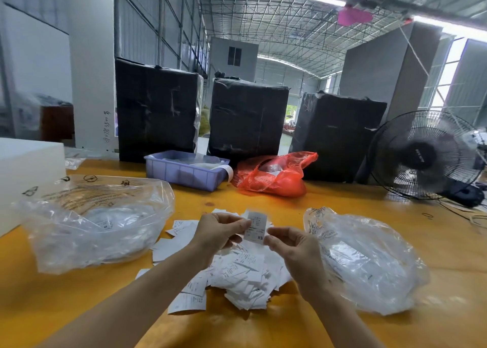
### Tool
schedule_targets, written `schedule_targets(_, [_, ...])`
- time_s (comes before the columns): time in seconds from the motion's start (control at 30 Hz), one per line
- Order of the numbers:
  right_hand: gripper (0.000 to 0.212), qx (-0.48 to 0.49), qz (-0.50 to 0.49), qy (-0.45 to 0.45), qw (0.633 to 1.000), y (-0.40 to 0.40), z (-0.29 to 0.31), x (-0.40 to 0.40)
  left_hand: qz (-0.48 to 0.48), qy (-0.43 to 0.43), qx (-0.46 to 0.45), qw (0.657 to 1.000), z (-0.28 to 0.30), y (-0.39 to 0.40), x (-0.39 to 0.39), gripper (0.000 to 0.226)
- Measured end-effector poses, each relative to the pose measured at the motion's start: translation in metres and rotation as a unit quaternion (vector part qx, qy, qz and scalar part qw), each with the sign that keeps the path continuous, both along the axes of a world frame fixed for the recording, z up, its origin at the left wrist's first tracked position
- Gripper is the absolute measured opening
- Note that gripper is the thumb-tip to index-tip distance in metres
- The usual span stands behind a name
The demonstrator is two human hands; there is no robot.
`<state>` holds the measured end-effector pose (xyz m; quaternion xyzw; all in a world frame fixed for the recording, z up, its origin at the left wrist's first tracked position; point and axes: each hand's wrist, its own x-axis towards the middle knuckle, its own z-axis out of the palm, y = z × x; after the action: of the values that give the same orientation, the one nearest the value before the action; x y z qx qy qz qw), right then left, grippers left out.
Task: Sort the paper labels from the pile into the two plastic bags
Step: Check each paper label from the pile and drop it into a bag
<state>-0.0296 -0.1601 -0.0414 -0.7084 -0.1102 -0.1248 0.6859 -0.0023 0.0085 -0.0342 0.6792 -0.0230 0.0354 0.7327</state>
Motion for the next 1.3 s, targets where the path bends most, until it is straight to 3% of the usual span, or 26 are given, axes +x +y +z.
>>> schedule_targets(0.33, [0.015,-0.035,0.005,0.011,0.999,-0.001,-0.001,0.0,0.002,-0.002,0.037,0.999,0.006,0.013,-0.003,0.007])
schedule_targets(0.47, [0.014,-0.05,0.002,0.014,0.999,-0.001,0.0,0.002,0.128,-0.057,0.102,0.985,0.027,0.068,-0.003,0.01])
schedule_targets(0.6, [0.015,-0.077,-0.018,-0.001,0.997,-0.002,0.001,0.004,0.301,-0.032,0.254,0.918,0.041,0.149,0.0,0.017])
schedule_targets(0.73, [0.014,-0.131,-0.074,-0.057,0.987,-0.007,0.004,0.008,0.362,0.053,0.45,0.815,0.034,0.203,0.009,0.017])
schedule_targets(0.8, [0.013,-0.186,-0.144,-0.105,0.966,-0.014,0.008,0.011,0.364,0.082,0.55,0.747,0.028,0.215,0.011,0.013])
schedule_targets(0.87, [0.011,-0.261,-0.26,-0.177,0.913,-0.031,0.014,0.013,0.359,0.066,0.6,0.712,0.019,0.211,0.019,0.013])
schedule_targets(0.93, [0.014,-0.364,-0.36,-0.197,0.836,-0.06,0.018,0.017,0.343,0.021,0.597,0.725,0.011,0.188,0.029,0.01])
schedule_targets(1.03, [0.024,-0.505,-0.393,-0.033,0.768,-0.108,0.012,0.026,0.275,-0.07,0.513,0.81,0.007,0.123,0.029,0.021])
schedule_targets(1.13, [0.038,-0.539,-0.339,0.113,0.762,-0.129,-0.001,0.029,0.186,-0.15,0.432,0.869,0.005,0.054,-0.001,0.016])
schedule_targets(1.23, [0.041,-0.546,-0.328,0.141,0.758,-0.129,-0.011,0.032,0.144,-0.212,0.399,0.881,-0.012,0.011,-0.02,0.017])
schedule_targets(1.3, [0.032,-0.541,-0.354,0.118,0.754,-0.129,-0.015,0.035,0.14,-0.247,0.411,0.866,-0.027,0.005,-0.019,0.023])
